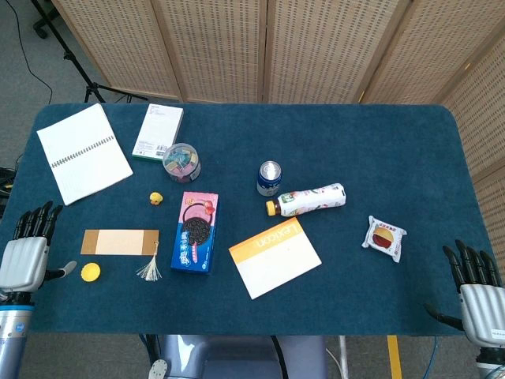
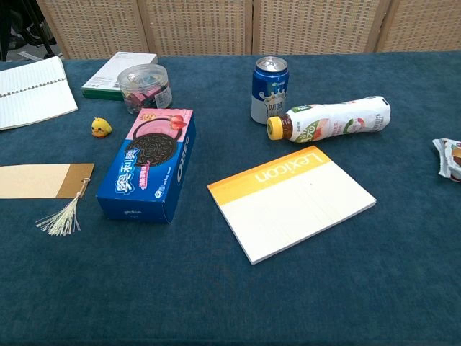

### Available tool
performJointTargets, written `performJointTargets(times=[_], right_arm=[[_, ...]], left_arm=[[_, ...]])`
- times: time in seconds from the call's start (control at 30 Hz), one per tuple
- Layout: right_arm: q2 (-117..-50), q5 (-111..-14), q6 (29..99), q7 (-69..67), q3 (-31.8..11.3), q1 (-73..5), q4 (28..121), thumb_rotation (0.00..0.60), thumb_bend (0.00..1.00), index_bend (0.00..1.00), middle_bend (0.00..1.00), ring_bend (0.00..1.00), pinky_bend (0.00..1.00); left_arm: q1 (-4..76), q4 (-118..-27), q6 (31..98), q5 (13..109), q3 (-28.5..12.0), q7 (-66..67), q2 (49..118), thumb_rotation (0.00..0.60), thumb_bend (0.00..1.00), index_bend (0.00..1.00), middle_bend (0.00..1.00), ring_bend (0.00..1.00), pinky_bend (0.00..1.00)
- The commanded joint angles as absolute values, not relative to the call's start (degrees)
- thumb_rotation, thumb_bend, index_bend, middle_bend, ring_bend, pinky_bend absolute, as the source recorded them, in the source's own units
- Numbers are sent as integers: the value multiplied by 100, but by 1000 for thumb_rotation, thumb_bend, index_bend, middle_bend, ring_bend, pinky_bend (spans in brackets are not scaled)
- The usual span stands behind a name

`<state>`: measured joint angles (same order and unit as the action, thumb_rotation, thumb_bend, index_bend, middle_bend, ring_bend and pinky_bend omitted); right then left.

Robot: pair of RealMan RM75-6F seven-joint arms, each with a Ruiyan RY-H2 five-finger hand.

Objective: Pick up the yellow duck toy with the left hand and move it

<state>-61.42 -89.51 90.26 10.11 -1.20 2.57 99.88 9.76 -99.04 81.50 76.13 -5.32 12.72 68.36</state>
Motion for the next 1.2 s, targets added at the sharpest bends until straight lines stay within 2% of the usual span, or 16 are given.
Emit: performJointTargets(times=[0.03, 0.53, 0.9, 1.2], right_arm=[[-6141, -8947, 9019, 1004, -119, 255, 9981, 600, 0, 25, 0, 0, 0], [-6144, -8921, 9027, 1012, -135, 254, 9997, 600, 0, 26, 0, 0, 0], [-6121, -8945, 9074, 936, -131, 275, 9978, 600, 0, 25, 0, 0, 0], [-6124, -8963, 9085, 945, -124, 281, 9977, 600, 0, 25, 0, 0, 0]], left_arm=[[977, -9904, 8149, 7611, -536, 1275, 6839, 600, 82, 0, 0, 0, 0], [1046, -9838, 7959, 7448, -575, 1284, 6856, 600, 85, 0, 0, 0, 0], [1064, -9861, 7923, 7382, -578, 1355, 6871, 600, 92, 128, 0, 0, 0], [1060, -9840, 7959, 7378, -598, 1325, 6890, 600, 92, 140, 0, 0, 0]])
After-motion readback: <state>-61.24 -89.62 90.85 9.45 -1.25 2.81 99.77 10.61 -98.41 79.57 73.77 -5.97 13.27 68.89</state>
